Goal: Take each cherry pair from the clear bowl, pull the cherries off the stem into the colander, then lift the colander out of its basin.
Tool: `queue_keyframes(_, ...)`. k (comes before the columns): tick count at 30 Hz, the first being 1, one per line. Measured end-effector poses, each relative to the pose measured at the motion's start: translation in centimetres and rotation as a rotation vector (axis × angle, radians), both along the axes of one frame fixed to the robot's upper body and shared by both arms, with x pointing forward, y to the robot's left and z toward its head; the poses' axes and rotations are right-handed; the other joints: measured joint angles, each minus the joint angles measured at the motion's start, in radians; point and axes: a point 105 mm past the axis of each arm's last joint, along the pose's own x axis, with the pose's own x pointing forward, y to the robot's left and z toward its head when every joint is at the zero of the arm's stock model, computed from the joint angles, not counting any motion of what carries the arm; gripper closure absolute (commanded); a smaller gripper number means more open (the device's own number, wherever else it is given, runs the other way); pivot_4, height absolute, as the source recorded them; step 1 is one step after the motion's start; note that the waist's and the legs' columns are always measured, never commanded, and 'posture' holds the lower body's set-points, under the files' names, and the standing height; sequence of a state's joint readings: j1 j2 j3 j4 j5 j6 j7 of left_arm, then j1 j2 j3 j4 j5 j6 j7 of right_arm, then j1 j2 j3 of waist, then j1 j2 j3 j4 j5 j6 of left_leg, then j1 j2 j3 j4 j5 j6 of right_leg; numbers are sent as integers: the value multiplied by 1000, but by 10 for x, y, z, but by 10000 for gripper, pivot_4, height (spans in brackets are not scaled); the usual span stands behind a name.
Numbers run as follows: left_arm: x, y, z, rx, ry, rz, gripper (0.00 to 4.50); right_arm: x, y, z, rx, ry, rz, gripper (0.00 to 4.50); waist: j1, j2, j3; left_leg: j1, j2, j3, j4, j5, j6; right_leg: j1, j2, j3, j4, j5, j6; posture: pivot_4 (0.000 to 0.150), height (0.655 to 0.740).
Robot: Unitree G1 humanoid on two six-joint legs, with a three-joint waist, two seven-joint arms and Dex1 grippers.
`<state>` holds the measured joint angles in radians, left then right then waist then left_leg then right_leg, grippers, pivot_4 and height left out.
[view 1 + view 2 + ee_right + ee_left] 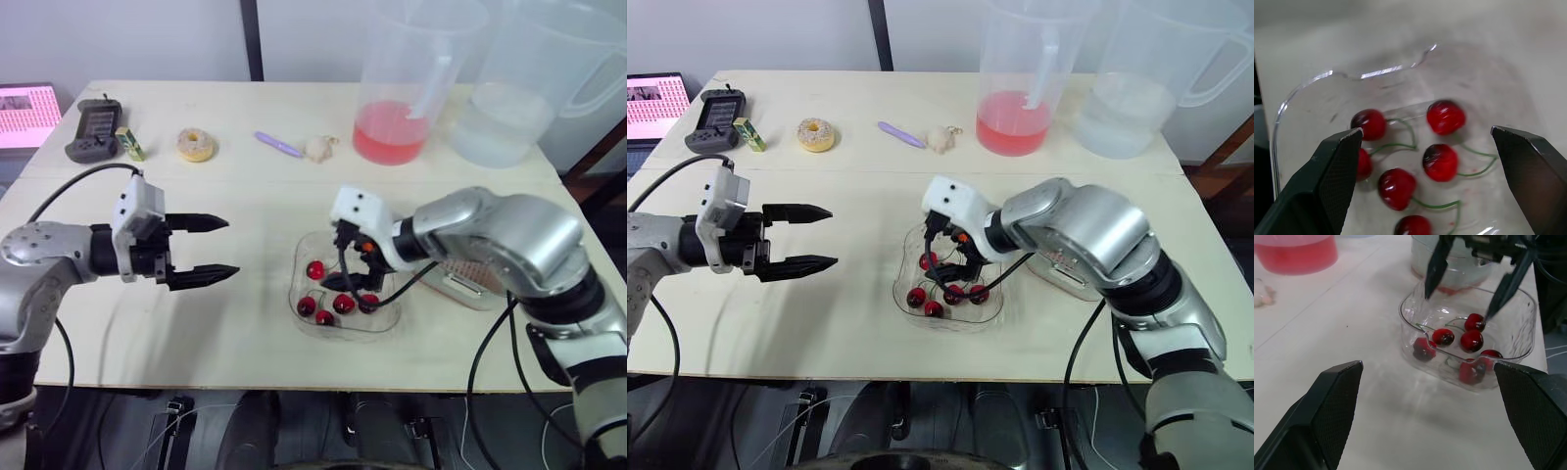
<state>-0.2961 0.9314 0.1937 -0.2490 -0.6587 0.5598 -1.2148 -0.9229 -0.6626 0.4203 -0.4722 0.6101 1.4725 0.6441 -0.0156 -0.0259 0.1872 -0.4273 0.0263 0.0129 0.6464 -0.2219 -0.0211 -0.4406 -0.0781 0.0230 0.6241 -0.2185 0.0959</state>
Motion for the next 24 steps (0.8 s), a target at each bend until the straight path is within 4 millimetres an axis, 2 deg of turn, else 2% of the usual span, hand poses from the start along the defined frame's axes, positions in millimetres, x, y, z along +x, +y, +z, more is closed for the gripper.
queue_keyframes(2,-2,0,2,-5,-3,-2,0,1,-2,-10,-21,3,-25,18202,-1,0,0,1,0,0,1,0,0,0,0,0,1,0,-1,1500,7321)
queue_keyframes(5,-3,5,5,6,4,9,0,5,-8,-29,-58,23,-70,18202,-2,-1,0,1,0,0,0,0,0,0,0,0,2,0,-1,1500,7321)
queue_keyframes(10,-2,6,8,3,-5,11,0,9,-5,-30,-53,-5,-74,18202,-4,-1,0,1,0,0,0,0,0,-1,1,0,4,0,0,1500,7321)
queue_keyframes(21,3,11,9,33,-47,21,0,15,-1,-50,-51,17,-124,18202,-3,-1,0,1,1,-1,0,0,0,-1,1,0,5,0,0,1500,7321)
queue_keyframes(24,3,12,10,41,-56,21,0,15,0,-55,-70,13,-114,27528,-3,-1,0,1,1,-1,0,0,0,-1,1,0,4,0,0,1500,7321)
